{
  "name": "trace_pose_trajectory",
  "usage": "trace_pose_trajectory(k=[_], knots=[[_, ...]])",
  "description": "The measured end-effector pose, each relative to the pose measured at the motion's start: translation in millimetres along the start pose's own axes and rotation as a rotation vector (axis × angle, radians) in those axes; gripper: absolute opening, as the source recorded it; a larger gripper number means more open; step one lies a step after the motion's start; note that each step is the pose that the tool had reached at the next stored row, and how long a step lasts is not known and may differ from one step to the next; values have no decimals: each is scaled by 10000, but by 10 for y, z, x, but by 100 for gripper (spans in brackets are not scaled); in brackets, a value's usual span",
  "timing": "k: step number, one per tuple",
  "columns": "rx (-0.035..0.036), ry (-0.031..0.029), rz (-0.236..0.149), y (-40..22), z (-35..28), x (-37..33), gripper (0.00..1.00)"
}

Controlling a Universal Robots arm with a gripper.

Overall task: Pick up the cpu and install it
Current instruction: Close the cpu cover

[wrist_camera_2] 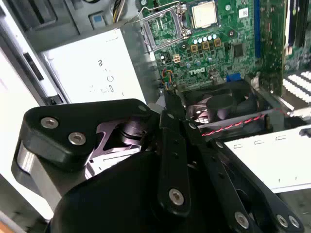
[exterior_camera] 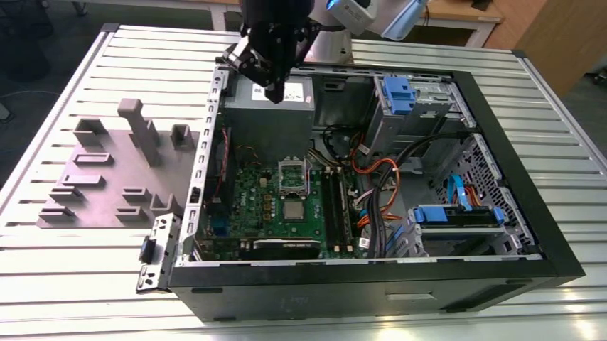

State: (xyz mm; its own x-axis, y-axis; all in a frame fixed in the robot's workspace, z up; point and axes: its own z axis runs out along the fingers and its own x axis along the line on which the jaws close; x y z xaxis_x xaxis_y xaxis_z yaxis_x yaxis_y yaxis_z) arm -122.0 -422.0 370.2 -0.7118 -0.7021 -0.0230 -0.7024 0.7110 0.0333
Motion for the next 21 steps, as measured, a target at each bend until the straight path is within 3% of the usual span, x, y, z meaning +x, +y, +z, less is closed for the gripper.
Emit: trace_pose_trajectory(k=[7, 17, 21], knots=[[-1, 3, -61, -48, 1, 48, 11], [0, 3, -61, -50, 1, 50, 11], [0, 2, -62, -85, 14, 83, 11]])
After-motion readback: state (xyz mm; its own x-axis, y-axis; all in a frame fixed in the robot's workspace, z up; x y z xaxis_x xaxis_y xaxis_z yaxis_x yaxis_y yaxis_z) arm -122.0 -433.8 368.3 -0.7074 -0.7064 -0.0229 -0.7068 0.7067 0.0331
